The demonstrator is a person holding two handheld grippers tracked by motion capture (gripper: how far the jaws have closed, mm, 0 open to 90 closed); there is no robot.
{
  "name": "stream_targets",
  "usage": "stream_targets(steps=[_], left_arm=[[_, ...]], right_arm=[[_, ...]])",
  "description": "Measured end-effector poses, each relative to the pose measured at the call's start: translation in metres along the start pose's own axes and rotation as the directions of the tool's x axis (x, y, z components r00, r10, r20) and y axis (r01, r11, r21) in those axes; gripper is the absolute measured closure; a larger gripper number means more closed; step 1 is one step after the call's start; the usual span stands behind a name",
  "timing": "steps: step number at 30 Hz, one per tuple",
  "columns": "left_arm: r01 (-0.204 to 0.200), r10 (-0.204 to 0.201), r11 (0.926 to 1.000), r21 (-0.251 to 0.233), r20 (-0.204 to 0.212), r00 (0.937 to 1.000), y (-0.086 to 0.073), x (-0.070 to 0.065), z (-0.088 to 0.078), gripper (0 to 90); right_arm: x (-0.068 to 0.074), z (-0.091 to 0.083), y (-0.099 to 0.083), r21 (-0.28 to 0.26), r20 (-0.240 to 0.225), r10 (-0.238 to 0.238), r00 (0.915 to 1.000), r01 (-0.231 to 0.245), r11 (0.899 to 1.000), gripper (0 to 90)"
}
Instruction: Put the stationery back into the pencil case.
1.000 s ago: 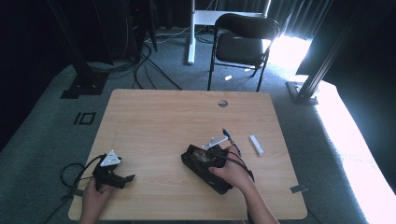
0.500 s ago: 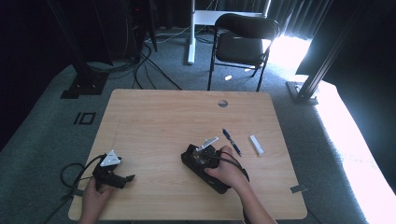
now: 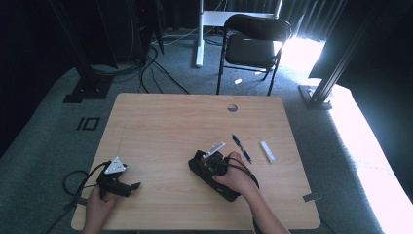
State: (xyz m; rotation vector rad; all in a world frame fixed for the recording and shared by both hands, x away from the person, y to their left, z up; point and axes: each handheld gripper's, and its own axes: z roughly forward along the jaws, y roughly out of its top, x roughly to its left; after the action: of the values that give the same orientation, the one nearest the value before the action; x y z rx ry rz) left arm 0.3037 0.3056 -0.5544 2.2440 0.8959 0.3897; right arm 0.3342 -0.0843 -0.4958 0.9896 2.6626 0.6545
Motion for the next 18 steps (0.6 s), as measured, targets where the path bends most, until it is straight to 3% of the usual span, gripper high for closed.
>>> stream_targets(steps=[11,18], left_arm=[[0.0,0.0,1.0,0.0,0.0,1.0,0.0,0.0,0.0001,1.9],[0.001,-0.001,1.0,0.0,0.0,1.0,0.0002,0.0,0.0002,1.9]], right_arm=[[-0.0022,0.0005,0.0007,0.008,-0.018,0.003,0.9998,-0.002,1.0,49.9],[-0.0049,-0.0057,0.0009,-0.018,-0.024,0.012,0.9996,-0.013,1.0,48.4]])
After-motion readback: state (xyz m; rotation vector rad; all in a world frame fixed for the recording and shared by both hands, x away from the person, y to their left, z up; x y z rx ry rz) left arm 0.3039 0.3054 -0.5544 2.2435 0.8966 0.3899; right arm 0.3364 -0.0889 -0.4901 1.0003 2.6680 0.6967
